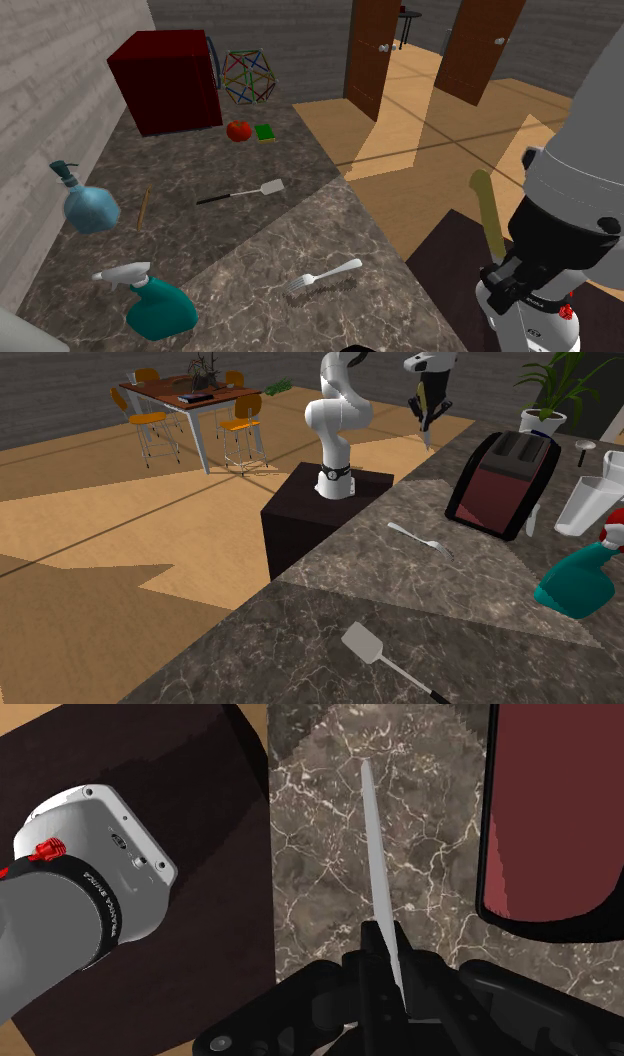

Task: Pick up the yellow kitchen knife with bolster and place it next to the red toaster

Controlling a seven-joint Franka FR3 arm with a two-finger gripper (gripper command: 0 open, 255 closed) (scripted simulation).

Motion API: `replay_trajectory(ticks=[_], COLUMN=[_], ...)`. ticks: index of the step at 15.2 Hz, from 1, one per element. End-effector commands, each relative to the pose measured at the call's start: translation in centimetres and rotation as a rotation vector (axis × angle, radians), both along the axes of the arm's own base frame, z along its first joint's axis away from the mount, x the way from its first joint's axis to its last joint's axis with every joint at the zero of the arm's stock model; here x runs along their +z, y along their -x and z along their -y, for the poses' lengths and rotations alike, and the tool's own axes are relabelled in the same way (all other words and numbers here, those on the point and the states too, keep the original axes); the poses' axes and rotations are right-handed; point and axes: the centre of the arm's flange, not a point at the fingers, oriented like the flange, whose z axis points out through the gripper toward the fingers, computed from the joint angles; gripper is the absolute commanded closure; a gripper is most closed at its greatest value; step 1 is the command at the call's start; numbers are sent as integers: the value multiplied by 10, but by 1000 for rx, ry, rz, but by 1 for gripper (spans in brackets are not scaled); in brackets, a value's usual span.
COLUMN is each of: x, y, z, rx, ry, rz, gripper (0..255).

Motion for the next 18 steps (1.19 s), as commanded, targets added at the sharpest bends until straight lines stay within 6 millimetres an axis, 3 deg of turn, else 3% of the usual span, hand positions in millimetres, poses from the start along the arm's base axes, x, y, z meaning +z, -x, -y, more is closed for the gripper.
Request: replay_trajectory(ticks=[1,18], x=[-11,-101], y=[0,0], z=[0,0], rx=[0,0], ry=[0,0], rz=[0,0], gripper=[255,255])
